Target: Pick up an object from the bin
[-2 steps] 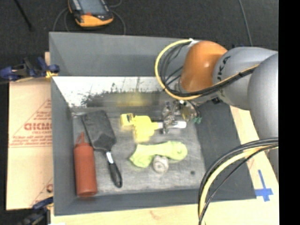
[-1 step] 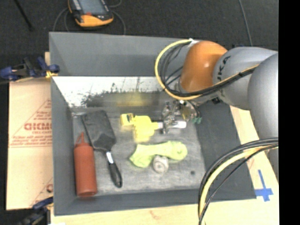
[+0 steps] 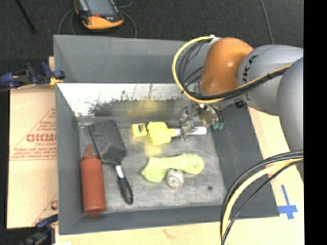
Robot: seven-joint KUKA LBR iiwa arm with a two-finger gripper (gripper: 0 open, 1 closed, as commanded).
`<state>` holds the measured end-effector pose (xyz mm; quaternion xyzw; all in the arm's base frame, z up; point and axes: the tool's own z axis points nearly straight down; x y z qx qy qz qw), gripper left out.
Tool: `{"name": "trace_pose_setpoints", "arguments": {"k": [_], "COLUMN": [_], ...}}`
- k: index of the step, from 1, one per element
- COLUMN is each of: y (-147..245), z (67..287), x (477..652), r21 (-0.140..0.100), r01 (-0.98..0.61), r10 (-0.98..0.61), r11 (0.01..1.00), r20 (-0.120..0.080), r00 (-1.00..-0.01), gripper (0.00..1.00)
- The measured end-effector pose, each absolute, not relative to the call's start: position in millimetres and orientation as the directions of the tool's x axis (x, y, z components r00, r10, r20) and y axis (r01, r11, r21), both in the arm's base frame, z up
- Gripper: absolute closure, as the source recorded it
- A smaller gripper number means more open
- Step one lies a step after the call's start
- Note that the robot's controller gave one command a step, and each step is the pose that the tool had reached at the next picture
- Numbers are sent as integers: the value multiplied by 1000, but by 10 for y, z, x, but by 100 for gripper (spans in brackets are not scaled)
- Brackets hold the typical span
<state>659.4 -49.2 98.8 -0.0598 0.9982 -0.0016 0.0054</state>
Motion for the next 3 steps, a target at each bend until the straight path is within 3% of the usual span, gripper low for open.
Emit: {"name": "trace_pose_setpoints", "arguments": {"k": [1, 2, 3], "y": [-494, -510, -512], "z": [1217, 1229, 2057], "x": [6592, 6614, 6625], "r21": [-4, -5, -5], "r01": [-121, -119, -119], "r10": [-121, -120, -120], "r11": [993, 993, 993], "r20": [-10, -13, -14], "r00": [-993, -993, -993], "gripper": [100, 100, 100]}}
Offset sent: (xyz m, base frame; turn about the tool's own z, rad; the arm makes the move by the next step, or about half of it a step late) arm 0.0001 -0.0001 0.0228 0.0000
